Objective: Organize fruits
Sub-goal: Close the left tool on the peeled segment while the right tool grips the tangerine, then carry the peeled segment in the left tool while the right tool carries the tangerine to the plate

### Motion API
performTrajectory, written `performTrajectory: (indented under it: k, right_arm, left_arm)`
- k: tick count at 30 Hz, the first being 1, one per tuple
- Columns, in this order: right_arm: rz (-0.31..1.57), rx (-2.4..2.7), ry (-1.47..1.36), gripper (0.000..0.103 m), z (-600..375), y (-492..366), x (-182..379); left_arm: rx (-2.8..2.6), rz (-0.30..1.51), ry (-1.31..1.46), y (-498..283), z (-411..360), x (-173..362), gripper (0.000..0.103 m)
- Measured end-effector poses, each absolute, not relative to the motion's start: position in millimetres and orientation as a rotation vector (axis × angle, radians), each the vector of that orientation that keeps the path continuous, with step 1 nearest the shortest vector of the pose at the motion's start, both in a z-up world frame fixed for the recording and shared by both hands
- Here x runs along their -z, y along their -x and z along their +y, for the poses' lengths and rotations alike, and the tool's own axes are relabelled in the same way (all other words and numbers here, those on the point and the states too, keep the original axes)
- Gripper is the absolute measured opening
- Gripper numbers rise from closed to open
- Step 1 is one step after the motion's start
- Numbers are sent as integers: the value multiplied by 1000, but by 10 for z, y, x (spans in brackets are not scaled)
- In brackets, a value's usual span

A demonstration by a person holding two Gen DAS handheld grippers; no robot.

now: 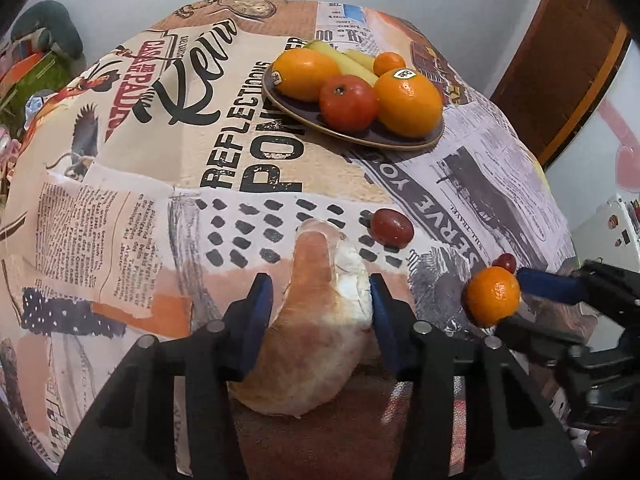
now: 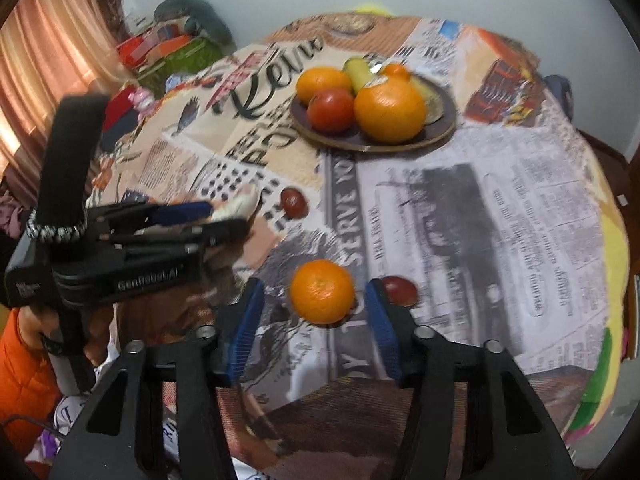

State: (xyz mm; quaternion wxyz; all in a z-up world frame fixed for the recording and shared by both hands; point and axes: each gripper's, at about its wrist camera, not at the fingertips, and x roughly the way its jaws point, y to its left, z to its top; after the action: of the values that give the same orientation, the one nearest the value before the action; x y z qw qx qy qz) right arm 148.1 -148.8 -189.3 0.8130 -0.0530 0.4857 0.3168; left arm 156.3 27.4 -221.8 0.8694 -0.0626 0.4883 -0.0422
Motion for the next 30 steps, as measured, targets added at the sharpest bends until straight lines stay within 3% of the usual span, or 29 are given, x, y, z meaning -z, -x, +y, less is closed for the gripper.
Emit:
performTrajectory:
  k: [5,9,21,22,23,30]
  right_arm:
    - [1042,-654,123,43,-1474,-1520,1966]
    - [1053,-640,139,35,-1464,-1584,2016]
    - [983,-641,74,34,-1541,-1716,1796]
    - [974,-636,72,34,-1550,-1736,1766]
    - [959,-626,73,34,-1562,-1755,1727]
    - [876,-587,72,34,-1633,-1883,1490]
  left_arm:
    - [119,1029,96,-1534,244,2223,46]
    - [137,1032,94,-1527,255,2241,46]
    - [160,978,136,-1572,314,2033,39]
    - [164,963,137,-1578,308,1984,34]
    - [169,952,138,-1579,299,1949,23]
    - [161,896,120,-1679,263,1733,22]
